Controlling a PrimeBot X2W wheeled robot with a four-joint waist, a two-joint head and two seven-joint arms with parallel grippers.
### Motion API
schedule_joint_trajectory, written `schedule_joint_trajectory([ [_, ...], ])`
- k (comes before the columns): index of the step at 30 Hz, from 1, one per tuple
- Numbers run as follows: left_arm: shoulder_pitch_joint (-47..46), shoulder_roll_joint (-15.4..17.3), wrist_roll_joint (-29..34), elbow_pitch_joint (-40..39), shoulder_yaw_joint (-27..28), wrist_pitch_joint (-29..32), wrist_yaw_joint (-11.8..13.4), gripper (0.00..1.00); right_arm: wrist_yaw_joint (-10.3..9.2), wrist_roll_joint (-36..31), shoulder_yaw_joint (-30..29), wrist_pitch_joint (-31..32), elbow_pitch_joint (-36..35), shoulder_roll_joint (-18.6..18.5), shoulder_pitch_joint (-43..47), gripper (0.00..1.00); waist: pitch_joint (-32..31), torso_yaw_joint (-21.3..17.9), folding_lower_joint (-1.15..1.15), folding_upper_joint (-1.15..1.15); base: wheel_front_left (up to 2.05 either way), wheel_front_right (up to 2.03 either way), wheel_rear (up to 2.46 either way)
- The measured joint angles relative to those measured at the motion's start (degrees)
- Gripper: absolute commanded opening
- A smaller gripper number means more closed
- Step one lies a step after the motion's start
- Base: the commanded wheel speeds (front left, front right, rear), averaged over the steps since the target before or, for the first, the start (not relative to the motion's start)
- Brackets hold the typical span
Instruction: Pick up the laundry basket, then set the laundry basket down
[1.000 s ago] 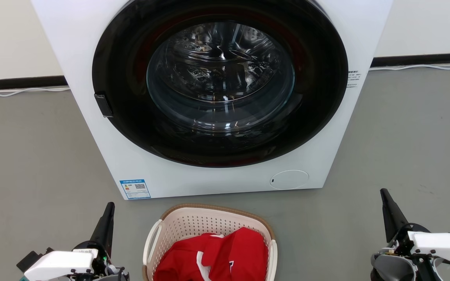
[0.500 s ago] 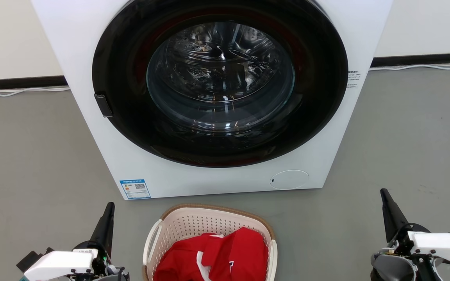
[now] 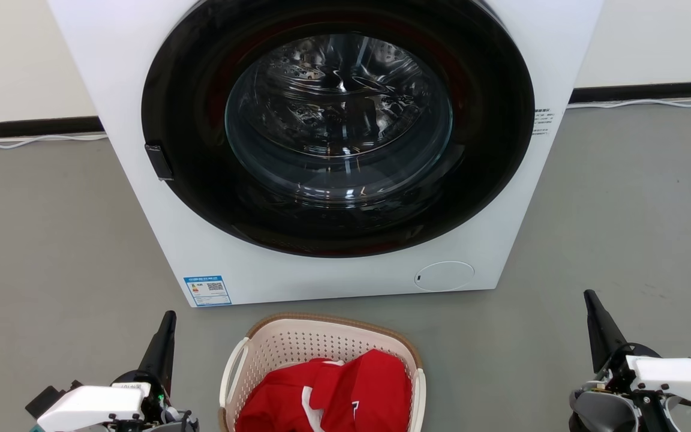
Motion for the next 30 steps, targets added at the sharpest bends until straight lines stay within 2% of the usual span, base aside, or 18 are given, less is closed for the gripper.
schedule_joint_trajectory([
  [14,0.0,0.0,0.0,0.0,0.0,0.0,0.0,0.0,0.0,0.0,0.0,0.0,0.0,0.0,0.0,0.0,0.0,0.0,0.0,0.0,0.0,0.0,0.0],
  [15,0.15,-0.08,0.01,0.44,-0.01,-0.05,0.07,1.0,-0.01,-0.01,0.07,0.0,0.38,0.02,0.09,1.0,0.0,0.0,0.0,0.0,0.0,0.0,0.0],
  [20,2.8,-0.67,0.01,3.04,-0.11,-0.11,0.33,1.0,-0.04,-0.02,0.41,-0.05,2.85,0.54,2.16,1.0,0.06,0.01,0.0,0.0,0.0,0.0,0.0],
  [30,2.81,-0.59,0.2,2.16,-0.63,-1.41,0.33,1.0,-0.04,-0.64,2.21,-1.29,1.86,0.56,2.25,1.0,0.05,-0.01,0.02,0.0,0.0,0.0,0.0],
])
